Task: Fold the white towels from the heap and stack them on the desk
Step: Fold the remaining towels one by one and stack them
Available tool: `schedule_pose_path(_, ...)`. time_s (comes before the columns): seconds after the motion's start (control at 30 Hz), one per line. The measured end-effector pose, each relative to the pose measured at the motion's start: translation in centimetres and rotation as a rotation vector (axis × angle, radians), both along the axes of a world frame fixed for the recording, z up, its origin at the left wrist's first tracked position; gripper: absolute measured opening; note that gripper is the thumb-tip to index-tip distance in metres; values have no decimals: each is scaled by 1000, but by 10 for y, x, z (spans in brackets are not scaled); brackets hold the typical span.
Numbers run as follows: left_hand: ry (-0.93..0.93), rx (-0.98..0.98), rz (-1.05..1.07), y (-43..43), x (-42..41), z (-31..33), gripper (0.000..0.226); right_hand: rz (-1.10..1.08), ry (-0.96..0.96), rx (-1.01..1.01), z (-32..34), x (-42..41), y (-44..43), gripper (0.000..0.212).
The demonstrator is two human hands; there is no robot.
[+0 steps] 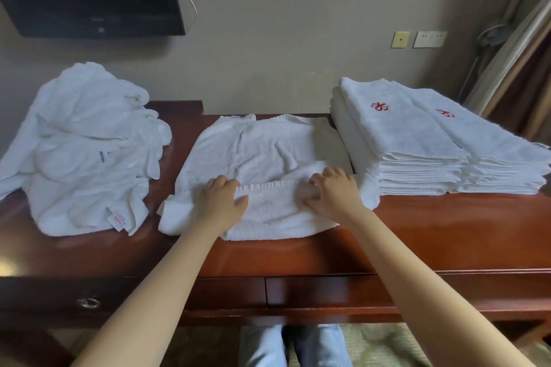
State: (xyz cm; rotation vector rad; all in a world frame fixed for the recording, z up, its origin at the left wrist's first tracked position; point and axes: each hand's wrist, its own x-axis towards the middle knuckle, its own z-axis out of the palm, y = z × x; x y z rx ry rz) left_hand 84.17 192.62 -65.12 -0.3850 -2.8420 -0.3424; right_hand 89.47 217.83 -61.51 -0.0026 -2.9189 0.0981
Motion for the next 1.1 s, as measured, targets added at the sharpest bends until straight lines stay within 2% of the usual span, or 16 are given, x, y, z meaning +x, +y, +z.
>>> schedule_pose_path(0.07, 64, -38, -16, -3, 2, 5, 38, 48, 99, 18, 3, 1, 0, 34)
schedule_pose_path(0.2, 168, 18, -93, -7, 13, 28, 18, 181, 360, -182, 31, 16, -8, 22)
schedule_pose_path(0.23, 154, 88, -126, -9, 17, 35, 15, 219, 398, -234, 39, 23, -11, 23)
schedule_pose_path(0.3, 33, 221, -167, -16, 26, 51, 28, 272, 369, -366, 53, 41, -17, 27)
schedule_pose_path(0.37, -137, 318, -184, -23, 36, 66, 32, 335, 240, -450, 64, 58, -18, 27)
schedule_pose_path(0.43, -288, 316, -198, -24, 51, 75, 34, 388, 49, -447, 70, 73, -16, 25)
schedule_pose_path(0.5, -511, 238, -190, -20, 66, 80, 36, 382, -219, -363, 70, 89, -18, 28)
schedule_pose_path(0.57, -760, 91, -150, -16, 79, 79, 33, 349, -520, -313, 65, 101, -21, 13)
schedule_pose_path(0.6, -840, 38, -144, -15, 84, 77, 33, 343, -625, -295, 61, 106, -23, 15)
schedule_pose_path(0.67, -826, 28, -163, -14, 87, 71, 35, 320, -737, -309, 53, 111, -25, 29)
schedule_pose_path(0.77, -511, 89, -137, -10, 83, 62, 32, 276, -830, -549, 53, 116, -24, 32)
schedule_pose_path(0.8, -424, 122, -124, -8, 80, 60, 32, 271, -860, -577, 55, 116, -22, 32)
schedule_pose_path(0.87, -380, 154, -122, -5, 75, 55, 29, 279, -887, -548, 59, 116, -18, 33)
schedule_pose_path(0.93, -393, 127, -110, -1, 70, 47, 25, 305, -796, -559, 57, 112, -18, 29)
schedule_pose_path(1.03, -321, 107, -64, 6, 65, 38, 37, 278, -372, -558, 42, 97, -20, 24)
schedule_pose_path(1.1, -289, 90, -37, 11, 59, 33, 52, 199, -142, -459, 26, 81, -19, 37)
